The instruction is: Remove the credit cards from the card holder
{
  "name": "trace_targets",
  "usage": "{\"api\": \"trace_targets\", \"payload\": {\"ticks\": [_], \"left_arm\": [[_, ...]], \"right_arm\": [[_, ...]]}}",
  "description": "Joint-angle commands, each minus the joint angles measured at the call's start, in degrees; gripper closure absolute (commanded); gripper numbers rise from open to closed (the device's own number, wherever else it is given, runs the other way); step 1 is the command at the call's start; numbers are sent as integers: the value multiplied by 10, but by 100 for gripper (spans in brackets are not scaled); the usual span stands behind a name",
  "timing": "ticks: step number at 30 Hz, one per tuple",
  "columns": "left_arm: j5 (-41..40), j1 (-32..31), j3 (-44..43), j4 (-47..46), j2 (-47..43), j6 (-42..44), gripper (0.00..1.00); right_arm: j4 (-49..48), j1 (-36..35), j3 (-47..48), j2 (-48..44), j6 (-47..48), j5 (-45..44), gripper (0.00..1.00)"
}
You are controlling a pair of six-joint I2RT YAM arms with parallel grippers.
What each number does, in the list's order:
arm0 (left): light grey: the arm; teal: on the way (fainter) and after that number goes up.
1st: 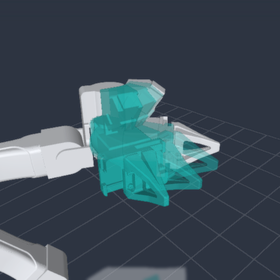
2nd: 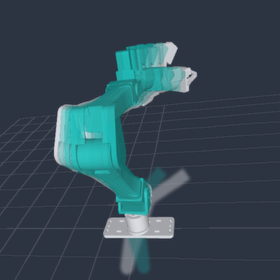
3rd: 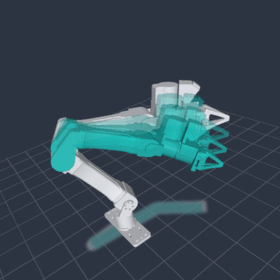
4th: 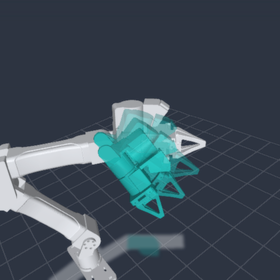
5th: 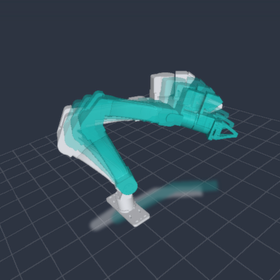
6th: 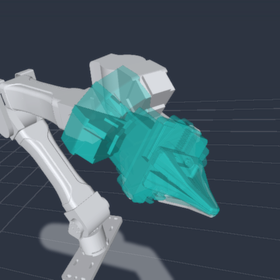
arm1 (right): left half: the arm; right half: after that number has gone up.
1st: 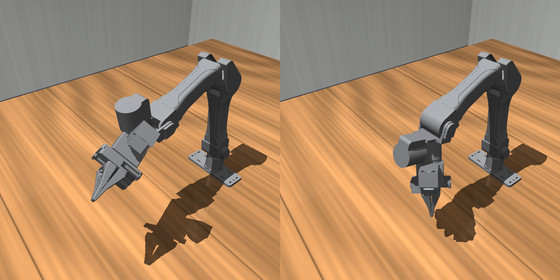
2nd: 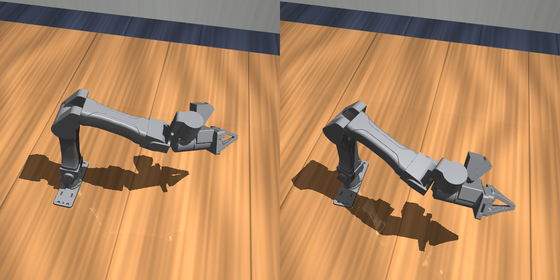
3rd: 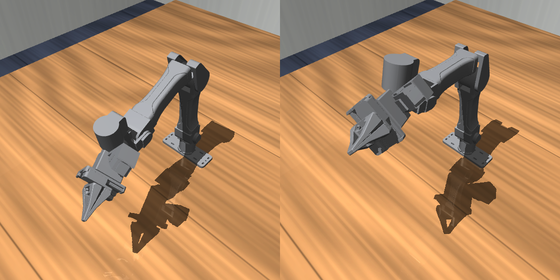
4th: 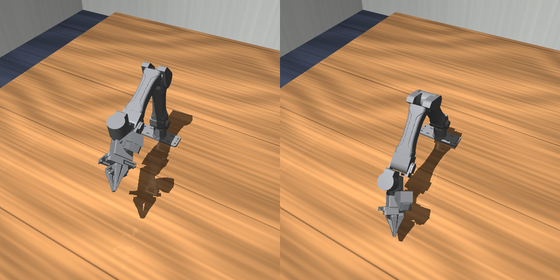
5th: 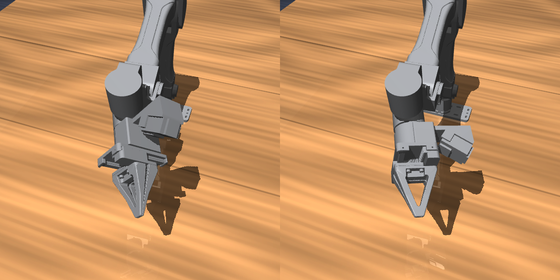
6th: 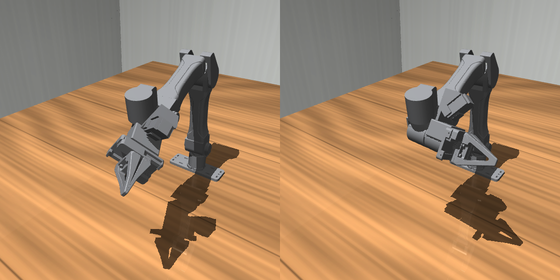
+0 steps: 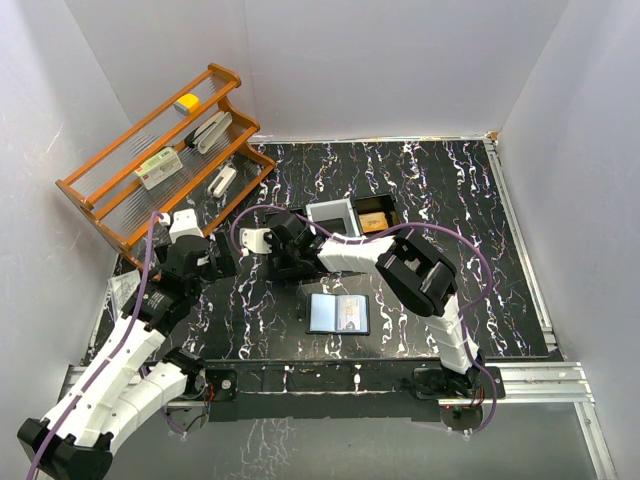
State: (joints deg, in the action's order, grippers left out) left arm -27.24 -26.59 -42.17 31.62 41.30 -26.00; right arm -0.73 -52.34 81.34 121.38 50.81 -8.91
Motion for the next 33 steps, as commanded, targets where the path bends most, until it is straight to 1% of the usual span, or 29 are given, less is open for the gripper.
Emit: {"api": "trace_targets", "payload": {"ticks": [1,5,11,14,20,23,29,33], "left_arm": [[-9,2,3,3,5,-1,1],[-7,2,4,1,5,0,1],[-5,2,3,1,6,1,1],[-2,2,4,-1,7,2,1],[-2,2,4,-1,6,2,1],[-3,2,5,-1,6,4,1],[0,2,5,-5,11,8,1],[2,2,5,-5,8,9,1]], "right_arm": [[-29,2,9,-7,-8,37,76],[-23,6,7,-9,-19,44,72],[-23,8,6,-16,-26,48,64],[-20,10,10,-19,-36,55,59],[-5,12,24,-28,-61,87,55],[-9,12,28,-35,-66,88,53],[-31,14,22,-83,-106,78,50],[-79,16,-24,-150,-156,40,46]]}}
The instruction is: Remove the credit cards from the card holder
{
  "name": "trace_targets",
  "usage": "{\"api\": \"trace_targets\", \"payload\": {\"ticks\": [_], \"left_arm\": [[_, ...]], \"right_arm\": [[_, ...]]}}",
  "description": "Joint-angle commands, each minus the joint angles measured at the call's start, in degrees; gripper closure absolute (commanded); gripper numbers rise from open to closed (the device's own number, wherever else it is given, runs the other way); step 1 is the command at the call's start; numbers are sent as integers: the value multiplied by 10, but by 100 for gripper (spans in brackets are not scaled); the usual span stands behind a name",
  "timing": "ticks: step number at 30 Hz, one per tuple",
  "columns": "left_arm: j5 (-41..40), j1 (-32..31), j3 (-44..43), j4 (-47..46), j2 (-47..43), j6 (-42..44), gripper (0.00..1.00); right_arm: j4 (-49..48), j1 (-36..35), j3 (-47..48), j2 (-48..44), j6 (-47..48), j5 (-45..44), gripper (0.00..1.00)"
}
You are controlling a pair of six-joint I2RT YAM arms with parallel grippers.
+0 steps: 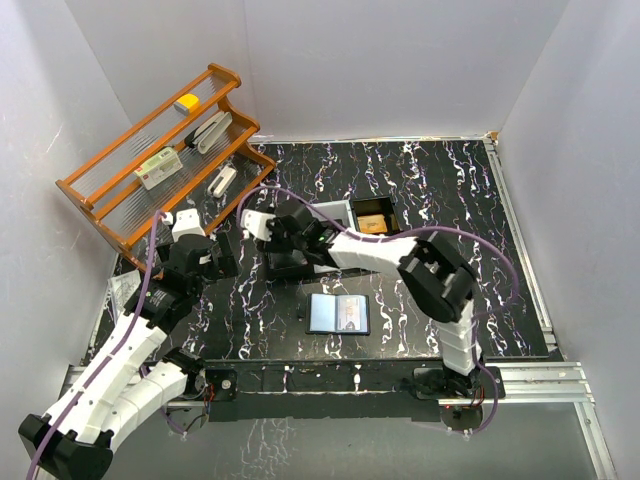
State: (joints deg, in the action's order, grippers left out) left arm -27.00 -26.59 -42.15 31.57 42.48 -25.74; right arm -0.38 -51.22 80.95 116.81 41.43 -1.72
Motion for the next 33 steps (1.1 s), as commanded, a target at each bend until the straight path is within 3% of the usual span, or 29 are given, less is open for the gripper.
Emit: {"api": "trace_targets", "payload": {"ticks": [1,6,12,16,23,27,30,33], "left_arm": [[1,2,6,-6,-6,7,1],[11,2,13,-17,-13,17,1],[27,2,8,-24,-5,26,1],[55,2,13,-30,-5,30,1],[88,2,9,-29,8,30,1],[140,2,15,-39,6,32,1],[204,2,26,-67,-1,40,1],[296,2,37,-112,4,48,2]], "right_arm": [[-102,4,-37,-126,-81,-46,44],[-209,6,-147,-258,-242,-194,19],[-149,6,-249,-395,-445,-250,8],[-73,7,-310,-471,-587,-268,7],[-21,12,-346,-527,-643,-302,2],[20,37,-344,-511,-727,-264,2],[72,51,-350,-490,-800,-215,6],[71,55,-389,-493,-839,-153,18]]}}
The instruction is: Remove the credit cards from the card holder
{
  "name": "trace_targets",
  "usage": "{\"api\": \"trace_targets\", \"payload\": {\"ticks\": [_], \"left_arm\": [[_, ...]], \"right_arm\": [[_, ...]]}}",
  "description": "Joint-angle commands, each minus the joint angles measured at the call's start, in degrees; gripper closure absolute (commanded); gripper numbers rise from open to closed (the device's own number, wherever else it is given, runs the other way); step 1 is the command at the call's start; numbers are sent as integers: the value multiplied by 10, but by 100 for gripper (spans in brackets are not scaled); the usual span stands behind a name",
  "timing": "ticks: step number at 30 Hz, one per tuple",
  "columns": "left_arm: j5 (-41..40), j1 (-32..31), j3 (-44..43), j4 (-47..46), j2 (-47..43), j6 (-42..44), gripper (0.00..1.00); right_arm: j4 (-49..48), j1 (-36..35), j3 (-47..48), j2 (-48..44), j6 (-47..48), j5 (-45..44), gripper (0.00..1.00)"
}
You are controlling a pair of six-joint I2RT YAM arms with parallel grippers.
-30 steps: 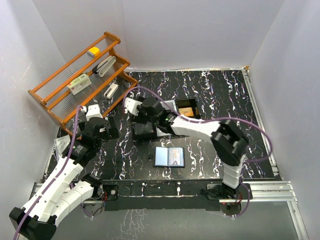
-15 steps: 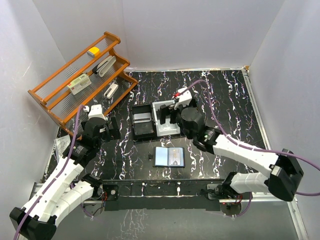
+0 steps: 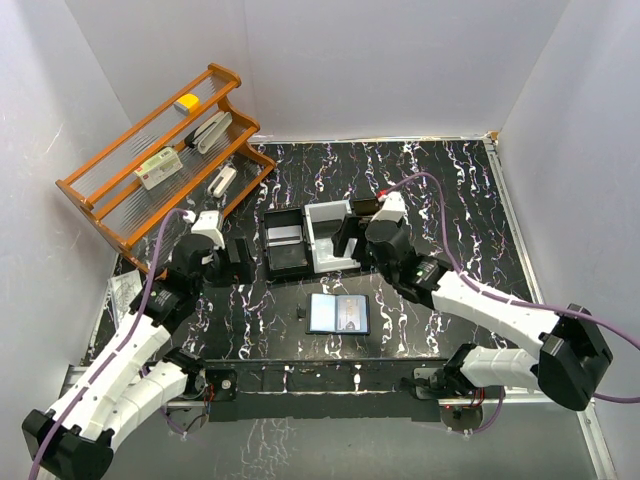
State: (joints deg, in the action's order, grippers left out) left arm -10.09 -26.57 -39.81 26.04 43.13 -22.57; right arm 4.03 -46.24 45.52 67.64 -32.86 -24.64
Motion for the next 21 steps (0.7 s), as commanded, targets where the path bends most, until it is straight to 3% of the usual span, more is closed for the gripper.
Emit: {"api": "trace_targets", "payload": {"ticks": [1,7,14,21], "left_arm": [[161,2,15,-71,5,6,3],[361,-12,61,-273,88,-124,23],[262,-163,32,-303,207,-142,37],[238,-203,38,-351,277,-175,40]], "right_arm": [[20,9,-48,-6,-104,95,22],[36,57,-106,-54,-141,171,44],[-8,64,-208,-74,-175,323,62],[-12,64,-212,-54,-188,342,69]]}}
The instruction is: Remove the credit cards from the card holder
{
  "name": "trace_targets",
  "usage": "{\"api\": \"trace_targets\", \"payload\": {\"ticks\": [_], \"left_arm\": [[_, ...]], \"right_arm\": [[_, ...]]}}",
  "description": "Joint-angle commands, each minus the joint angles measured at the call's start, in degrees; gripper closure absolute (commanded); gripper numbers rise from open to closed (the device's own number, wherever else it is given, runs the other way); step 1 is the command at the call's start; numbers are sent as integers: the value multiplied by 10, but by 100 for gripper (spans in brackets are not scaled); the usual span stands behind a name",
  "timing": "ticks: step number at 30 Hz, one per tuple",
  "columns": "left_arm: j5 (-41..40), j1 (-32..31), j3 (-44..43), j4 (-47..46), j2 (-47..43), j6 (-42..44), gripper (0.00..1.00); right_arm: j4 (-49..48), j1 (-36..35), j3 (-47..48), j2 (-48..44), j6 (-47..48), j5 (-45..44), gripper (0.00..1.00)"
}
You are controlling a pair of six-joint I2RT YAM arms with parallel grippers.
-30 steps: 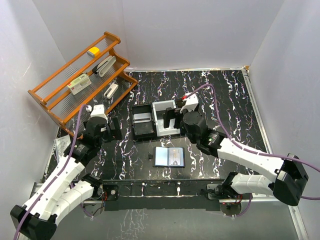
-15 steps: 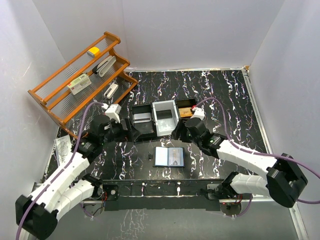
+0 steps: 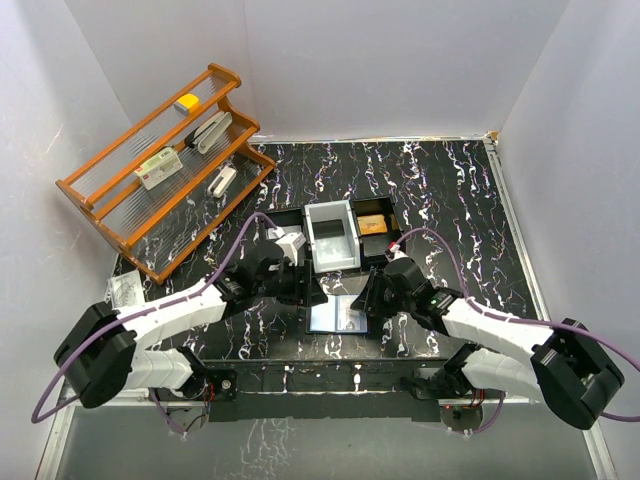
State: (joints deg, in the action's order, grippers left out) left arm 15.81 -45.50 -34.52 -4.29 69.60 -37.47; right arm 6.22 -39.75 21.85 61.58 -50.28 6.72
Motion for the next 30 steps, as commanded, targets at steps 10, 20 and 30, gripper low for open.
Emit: {"api": "trace_targets", "payload": {"ticks": [10,20,30], "left_arm": [[-22,-49,-14,-101,69,-51,48],[-21,-62,-3,-137,129,-77,58],[-49,-66,65,-212,158,-134,67]], "right_arm": [[10,-1,41,25,7,13,70],[-6,-1,11,59,4,16,71],[-17,-1,-12,47,0,32,71]]}}
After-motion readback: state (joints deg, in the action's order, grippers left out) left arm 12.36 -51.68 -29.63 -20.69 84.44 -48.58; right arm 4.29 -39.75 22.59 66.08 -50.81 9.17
